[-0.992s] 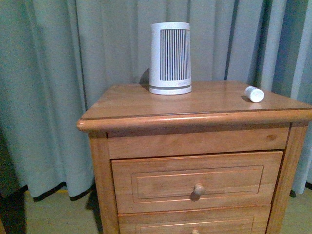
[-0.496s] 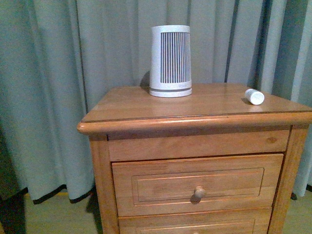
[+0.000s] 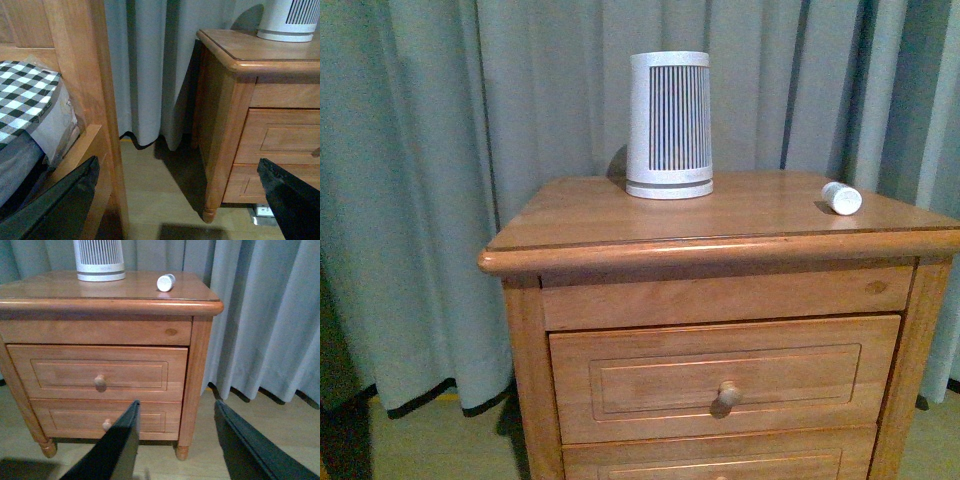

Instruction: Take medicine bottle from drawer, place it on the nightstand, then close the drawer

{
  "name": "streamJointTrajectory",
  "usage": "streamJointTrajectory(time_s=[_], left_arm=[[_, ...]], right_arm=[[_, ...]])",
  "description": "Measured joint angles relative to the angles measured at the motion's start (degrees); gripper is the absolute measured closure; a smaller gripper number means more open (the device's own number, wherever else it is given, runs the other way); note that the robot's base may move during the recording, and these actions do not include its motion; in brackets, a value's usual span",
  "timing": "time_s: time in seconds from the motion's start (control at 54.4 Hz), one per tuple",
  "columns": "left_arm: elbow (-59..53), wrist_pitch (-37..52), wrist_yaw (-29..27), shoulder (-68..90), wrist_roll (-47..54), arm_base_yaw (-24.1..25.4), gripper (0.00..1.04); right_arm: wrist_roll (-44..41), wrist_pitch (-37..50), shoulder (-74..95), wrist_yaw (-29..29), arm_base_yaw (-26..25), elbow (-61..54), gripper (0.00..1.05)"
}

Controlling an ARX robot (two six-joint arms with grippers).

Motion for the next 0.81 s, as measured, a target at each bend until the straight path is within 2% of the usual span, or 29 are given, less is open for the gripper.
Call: streamJointTrajectory(time_s=[0.294, 0.808], left_arm=[[0.0, 0.0, 0.0, 0.0, 0.0, 0.0, 0.07], [0.0, 0.0, 0.0, 0.0, 0.0, 0.0, 0.07]], right_arm=[[0.13, 0.0, 0.0, 0.0, 0.0, 0.0, 0.05], [0.13, 0.0, 0.0, 0.0, 0.0, 0.0, 0.07]])
